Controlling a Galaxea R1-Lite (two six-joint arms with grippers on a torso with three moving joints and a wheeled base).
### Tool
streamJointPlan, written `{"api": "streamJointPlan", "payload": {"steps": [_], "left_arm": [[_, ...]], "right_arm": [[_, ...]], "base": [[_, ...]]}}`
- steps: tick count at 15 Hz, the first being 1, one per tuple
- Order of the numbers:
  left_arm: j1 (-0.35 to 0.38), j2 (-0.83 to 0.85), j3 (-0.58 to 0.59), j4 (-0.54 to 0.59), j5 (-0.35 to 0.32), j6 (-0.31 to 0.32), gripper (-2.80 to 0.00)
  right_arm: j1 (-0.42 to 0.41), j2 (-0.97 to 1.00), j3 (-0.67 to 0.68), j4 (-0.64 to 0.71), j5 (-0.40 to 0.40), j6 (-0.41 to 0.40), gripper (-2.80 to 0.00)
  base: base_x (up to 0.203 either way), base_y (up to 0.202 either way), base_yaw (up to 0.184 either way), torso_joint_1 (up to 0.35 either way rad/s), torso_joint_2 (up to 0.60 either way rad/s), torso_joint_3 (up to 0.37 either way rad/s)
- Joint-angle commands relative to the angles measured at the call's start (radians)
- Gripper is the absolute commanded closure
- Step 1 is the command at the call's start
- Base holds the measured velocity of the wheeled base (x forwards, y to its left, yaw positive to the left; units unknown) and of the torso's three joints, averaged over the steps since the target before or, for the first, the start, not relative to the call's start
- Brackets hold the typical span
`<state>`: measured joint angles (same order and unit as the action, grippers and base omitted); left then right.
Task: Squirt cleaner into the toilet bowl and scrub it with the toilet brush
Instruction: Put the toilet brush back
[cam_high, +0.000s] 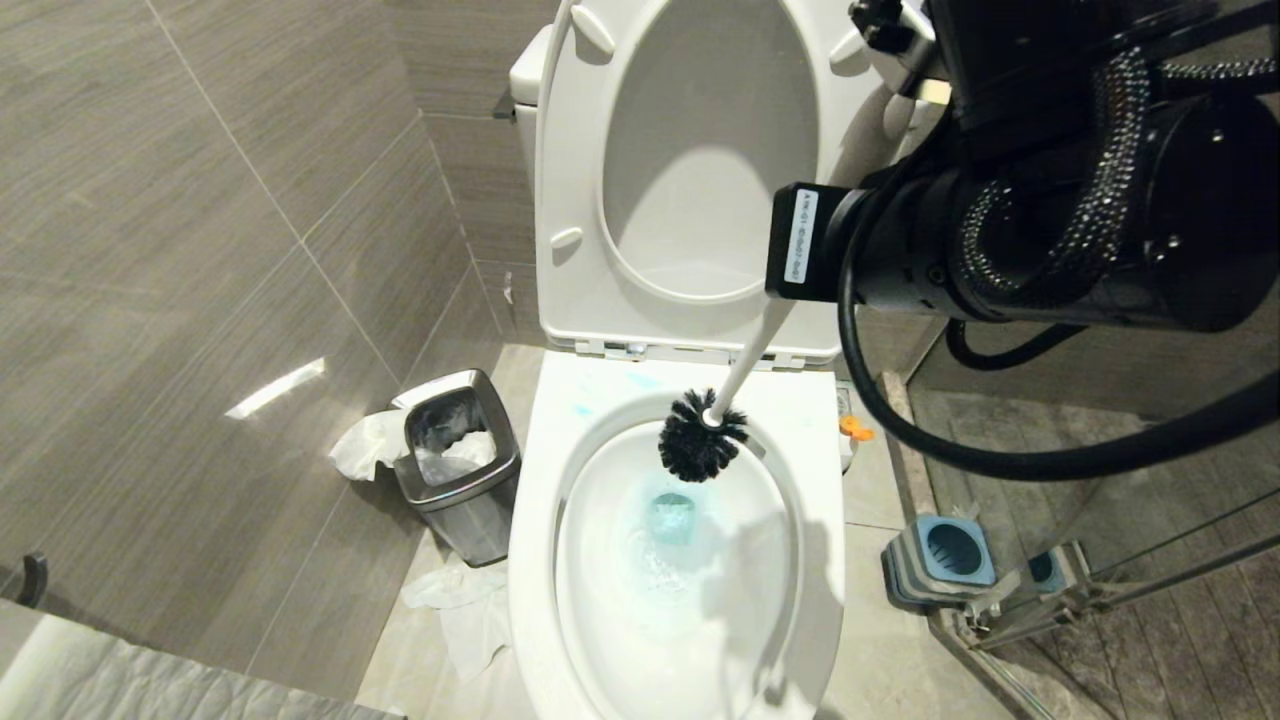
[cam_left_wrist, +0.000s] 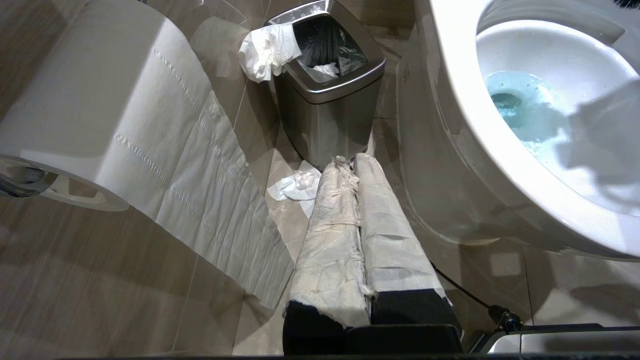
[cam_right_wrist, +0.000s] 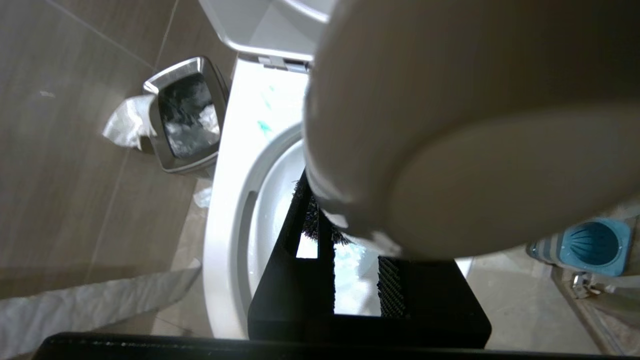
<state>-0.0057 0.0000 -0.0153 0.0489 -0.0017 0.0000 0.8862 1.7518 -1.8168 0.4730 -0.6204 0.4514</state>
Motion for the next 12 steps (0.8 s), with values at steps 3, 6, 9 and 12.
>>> {"api": "streamJointPlan", "payload": {"steps": [3, 6, 9, 12], "left_arm": [[0.000, 0.002, 0.000, 0.000, 0.000, 0.000, 0.00], [0.000, 0.002, 0.000, 0.000, 0.000, 0.000, 0.00], [0.000, 0.002, 0.000, 0.000, 0.000, 0.000, 0.00], [0.000, 0.002, 0.000, 0.000, 0.000, 0.000, 0.00]], "right_arm": [[-0.033, -0.067, 0.008, 0.057, -0.061, 0.045, 0.00], [-0.094, -0.090, 0.005, 0.071, -0.118, 0.044, 0.00], [-0.153, -0.128, 0.022, 0.077, -0.118, 0.047, 0.00], [-0.230, -0.174, 0.106, 0.076, -0.134, 0.045, 0.00]], "base": [[0.000, 0.000, 0.000, 0.000, 0.00, 0.000], [0.000, 0.000, 0.000, 0.000, 0.00, 0.000], [0.000, 0.000, 0.000, 0.000, 0.00, 0.000], [0.000, 0.000, 0.000, 0.000, 0.00, 0.000]]}}
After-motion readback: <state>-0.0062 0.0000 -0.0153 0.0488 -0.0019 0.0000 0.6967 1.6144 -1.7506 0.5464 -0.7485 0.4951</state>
